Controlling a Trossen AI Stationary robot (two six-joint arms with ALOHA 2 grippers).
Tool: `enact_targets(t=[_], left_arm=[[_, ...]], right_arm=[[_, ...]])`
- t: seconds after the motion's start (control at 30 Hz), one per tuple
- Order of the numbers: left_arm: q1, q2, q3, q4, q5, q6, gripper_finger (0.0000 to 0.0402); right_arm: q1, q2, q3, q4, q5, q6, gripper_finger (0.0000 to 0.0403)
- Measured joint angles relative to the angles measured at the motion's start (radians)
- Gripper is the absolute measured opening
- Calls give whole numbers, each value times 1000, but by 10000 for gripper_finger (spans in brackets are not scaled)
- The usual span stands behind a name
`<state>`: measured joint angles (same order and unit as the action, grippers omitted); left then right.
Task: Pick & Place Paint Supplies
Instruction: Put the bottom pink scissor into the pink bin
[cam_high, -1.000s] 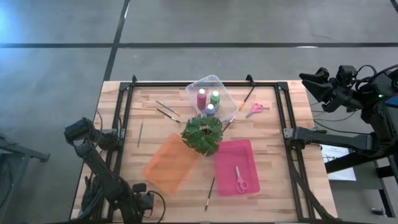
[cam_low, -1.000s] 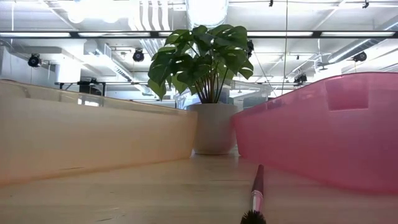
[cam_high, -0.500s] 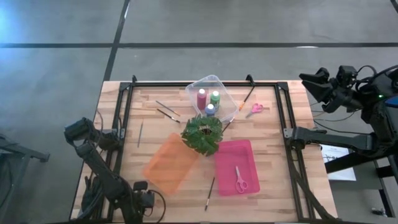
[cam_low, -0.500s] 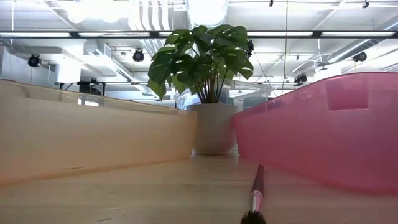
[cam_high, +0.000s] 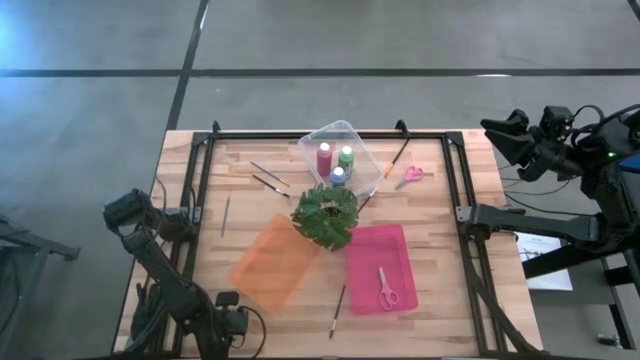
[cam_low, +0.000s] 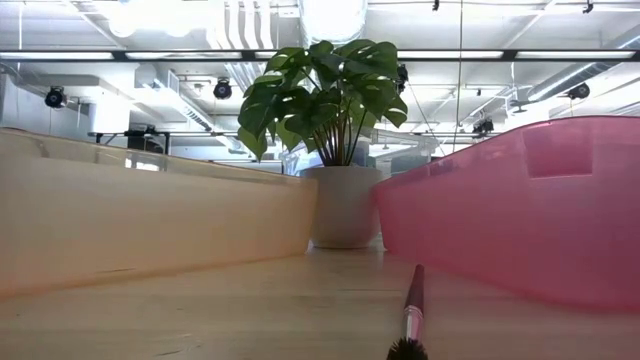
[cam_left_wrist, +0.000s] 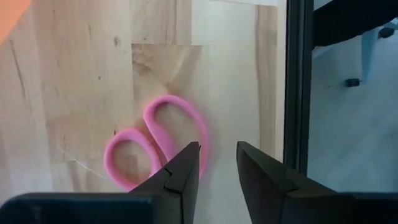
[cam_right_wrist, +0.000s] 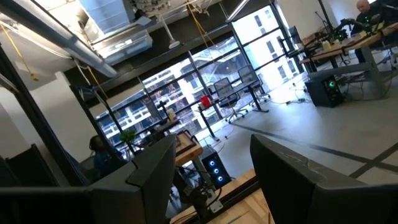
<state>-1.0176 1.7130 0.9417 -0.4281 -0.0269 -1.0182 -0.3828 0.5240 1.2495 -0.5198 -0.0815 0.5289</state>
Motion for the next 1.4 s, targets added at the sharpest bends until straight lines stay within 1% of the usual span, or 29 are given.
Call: enact_targets(t=[0.23,0.43,0.57,0.87,1.07,1.17,1.33,1.4], left_arm=[[-3,0,-21,7,0,-2,117],[-15,0,-32,54,19,-1,118],[-20,0,-33,49,19,-1,118],[-26,79,-7,62,27,9,118],[-28,92,-5,36,22,4,115],[-29,93,-7,28,9,1,91],[-29,93,-15,20,-7,-27,17],[-29,93,-16,25,-7,-40,11]], right_arm=[[0,0,0,0,0,3,203],[0,0,0,0,3,14,203],[0,0,0,0,3,14,203],[0,0,0,0,6,29,203],[0,1,0,0,6,39,203],[0,1,0,0,6,41,203],[0,1,0,0,6,41,203],[0,1,0,0,6,41,203]])
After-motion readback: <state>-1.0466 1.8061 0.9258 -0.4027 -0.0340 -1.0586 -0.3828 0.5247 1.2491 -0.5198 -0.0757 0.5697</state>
